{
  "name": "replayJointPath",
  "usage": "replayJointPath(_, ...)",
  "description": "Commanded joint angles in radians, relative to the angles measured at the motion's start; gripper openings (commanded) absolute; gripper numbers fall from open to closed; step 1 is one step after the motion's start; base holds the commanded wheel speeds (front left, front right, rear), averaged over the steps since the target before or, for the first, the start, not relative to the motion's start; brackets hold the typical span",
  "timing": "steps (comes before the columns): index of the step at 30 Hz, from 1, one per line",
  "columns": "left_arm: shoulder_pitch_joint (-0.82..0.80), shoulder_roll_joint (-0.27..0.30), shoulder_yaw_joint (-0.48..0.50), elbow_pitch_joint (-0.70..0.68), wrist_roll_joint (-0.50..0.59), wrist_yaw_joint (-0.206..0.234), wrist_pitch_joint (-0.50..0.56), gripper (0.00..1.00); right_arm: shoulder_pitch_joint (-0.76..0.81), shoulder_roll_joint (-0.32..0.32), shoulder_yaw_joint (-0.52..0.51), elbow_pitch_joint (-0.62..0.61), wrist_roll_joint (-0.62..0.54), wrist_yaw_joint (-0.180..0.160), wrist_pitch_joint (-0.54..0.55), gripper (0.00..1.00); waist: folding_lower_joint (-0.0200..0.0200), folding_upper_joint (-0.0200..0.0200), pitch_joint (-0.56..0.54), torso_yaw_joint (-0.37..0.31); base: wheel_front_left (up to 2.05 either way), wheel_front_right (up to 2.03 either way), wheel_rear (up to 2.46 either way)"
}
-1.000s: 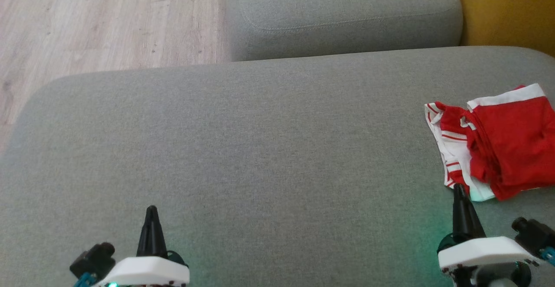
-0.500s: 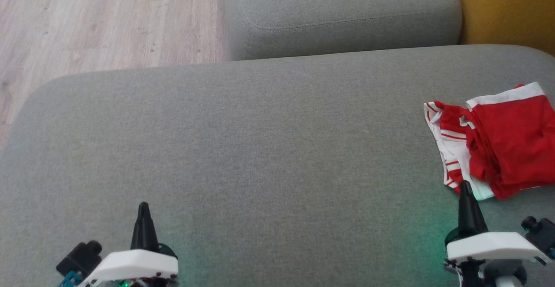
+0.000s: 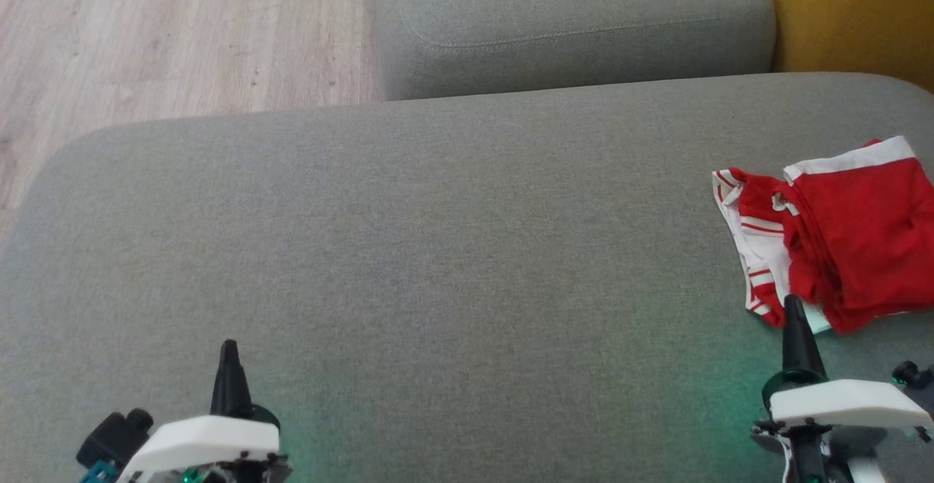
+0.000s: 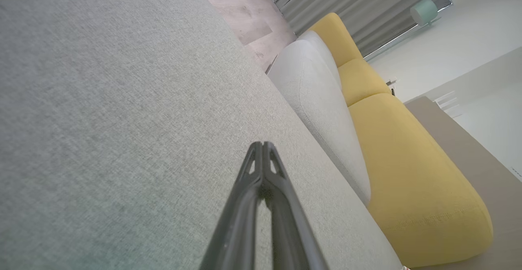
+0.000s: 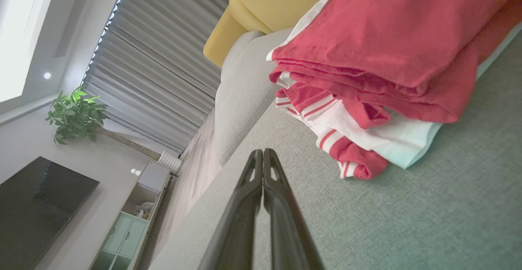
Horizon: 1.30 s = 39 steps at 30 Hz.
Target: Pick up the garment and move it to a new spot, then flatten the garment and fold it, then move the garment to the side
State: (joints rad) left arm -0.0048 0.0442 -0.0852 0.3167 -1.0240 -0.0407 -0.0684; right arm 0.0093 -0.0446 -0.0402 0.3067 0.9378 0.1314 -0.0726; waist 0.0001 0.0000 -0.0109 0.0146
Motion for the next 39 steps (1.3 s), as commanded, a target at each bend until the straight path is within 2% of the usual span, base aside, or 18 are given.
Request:
replayJointPath(1,-0.056,0.006,0.031,-0.037,-0.018,-0.007,0.006,0.0,-0.053,-0.011,0.005,-0.037,0.024,0.0,0.006,0.0,-0.0001,0.0,0.0,0.0,0.0,0.0,0.0)
replayJointPath(39,-0.086,0.007,0.137,-0.059,-0.38,-0.06,0.117,0.0,-0.093,-0.012,-0.039,-0.053,0.441,-0.001,0.116,0.0,-0.0001,0.0,0.009,-0.009,0.0,0.0,0.0)
